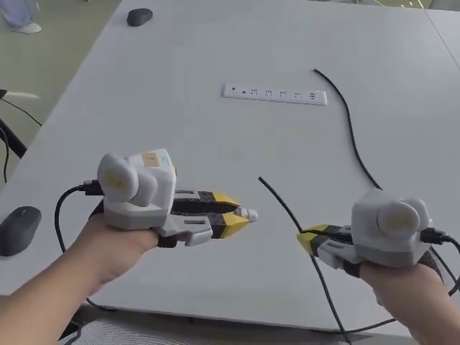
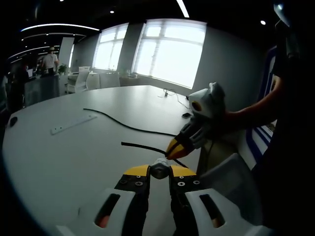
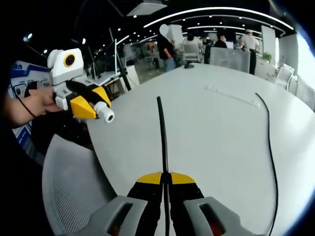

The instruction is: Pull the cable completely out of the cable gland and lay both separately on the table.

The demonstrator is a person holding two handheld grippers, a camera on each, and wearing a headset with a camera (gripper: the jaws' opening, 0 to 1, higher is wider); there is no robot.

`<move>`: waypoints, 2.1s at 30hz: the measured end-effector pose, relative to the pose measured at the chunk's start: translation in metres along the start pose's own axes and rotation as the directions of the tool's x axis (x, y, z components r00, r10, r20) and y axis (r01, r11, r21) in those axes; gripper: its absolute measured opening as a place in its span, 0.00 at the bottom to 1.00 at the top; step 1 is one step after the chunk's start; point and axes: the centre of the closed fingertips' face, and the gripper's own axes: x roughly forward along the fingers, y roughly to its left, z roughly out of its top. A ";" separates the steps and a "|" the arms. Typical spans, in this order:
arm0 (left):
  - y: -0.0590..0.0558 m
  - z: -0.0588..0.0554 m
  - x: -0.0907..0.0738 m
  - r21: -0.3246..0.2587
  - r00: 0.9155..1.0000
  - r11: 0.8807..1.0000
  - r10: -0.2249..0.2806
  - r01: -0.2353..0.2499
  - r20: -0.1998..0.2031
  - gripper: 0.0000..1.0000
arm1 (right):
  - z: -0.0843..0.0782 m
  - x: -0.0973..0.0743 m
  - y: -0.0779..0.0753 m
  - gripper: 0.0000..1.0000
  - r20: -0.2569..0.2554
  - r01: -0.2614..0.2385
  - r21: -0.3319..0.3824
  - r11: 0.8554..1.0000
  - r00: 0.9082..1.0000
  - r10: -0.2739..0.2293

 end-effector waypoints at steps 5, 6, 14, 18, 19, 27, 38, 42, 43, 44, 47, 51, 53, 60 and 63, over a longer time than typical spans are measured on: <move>0.002 -0.009 -0.003 -0.007 1.000 1.000 0.000 0.000 -0.004 0.15 | 0.005 0.005 -0.001 0.00 -0.018 0.008 -0.032 0.999 1.000 -0.009; 0.003 -0.011 -0.004 -0.009 1.000 1.000 0.002 -0.002 -0.003 0.15 | 0.007 0.006 -0.001 0.00 -0.022 0.009 -0.039 0.999 1.000 -0.010; 0.006 -0.023 -0.013 -0.019 1.000 1.000 0.002 -0.002 -0.007 0.15 | 0.023 0.018 0.003 0.00 -0.030 0.014 -0.085 0.996 0.999 -0.017; 0.010 -0.030 -0.020 -0.031 1.000 1.000 0.005 -0.005 -0.004 0.15 | 0.031 0.025 0.007 0.00 -0.041 0.012 -0.121 0.993 0.999 -0.017; 0.011 -0.032 -0.021 -0.038 1.000 0.999 0.004 -0.004 -0.004 0.15 | 0.033 0.027 0.008 0.00 -0.043 0.012 -0.124 0.992 0.999 -0.017; 0.019 -0.051 -0.030 -0.042 1.000 0.999 0.016 -0.017 -0.020 0.15 | 0.053 0.044 0.009 0.00 -0.060 0.026 -0.178 0.984 0.998 -0.037; 0.029 -0.062 -0.049 -0.044 1.000 0.999 0.013 -0.013 -0.004 0.15 | 0.080 0.074 0.016 0.00 -0.082 0.033 -0.219 0.975 0.995 -0.052; 0.032 -0.069 -0.055 -0.045 1.000 0.999 0.008 -0.008 -0.007 0.15 | 0.084 0.088 0.022 0.00 -0.102 0.028 -0.249 0.968 0.993 -0.055; 0.033 -0.072 -0.057 -0.040 1.000 0.999 0.008 -0.009 -0.008 0.15 | 0.084 0.091 0.023 0.00 -0.107 0.027 -0.263 0.964 0.993 -0.057; 0.033 -0.073 -0.059 -0.036 1.000 0.999 0.008 -0.009 -0.007 0.15 | 0.085 0.094 0.024 0.00 -0.112 0.029 -0.278 0.960 0.992 -0.063; 0.038 -0.081 -0.065 -0.048 1.000 0.999 0.005 -0.005 -0.004 0.15 | 0.089 0.106 0.031 0.00 -0.119 0.024 -0.314 0.949 0.991 -0.065; 0.042 -0.089 -0.072 -0.059 1.000 0.998 0.001 -0.001 -0.008 0.15 | 0.096 0.124 0.038 0.00 -0.132 0.012 -0.341 0.940 0.989 -0.061; 0.044 -0.093 -0.075 -0.068 1.000 0.998 -0.001 0.000 -0.008 0.15 | 0.101 0.133 0.044 0.00 -0.134 0.008 -0.358 0.934 0.989 -0.060; 0.058 -0.107 -0.084 -0.073 1.000 0.997 -0.003 0.004 0.009 0.15 | 0.115 0.167 0.065 0.00 -0.141 -0.023 -0.413 0.910 0.989 -0.040; 0.065 -0.114 -0.087 -0.077 1.000 0.997 0.001 0.000 0.011 0.15 | 0.114 0.185 0.076 0.00 -0.162 -0.050 -0.460 0.887 0.986 -0.029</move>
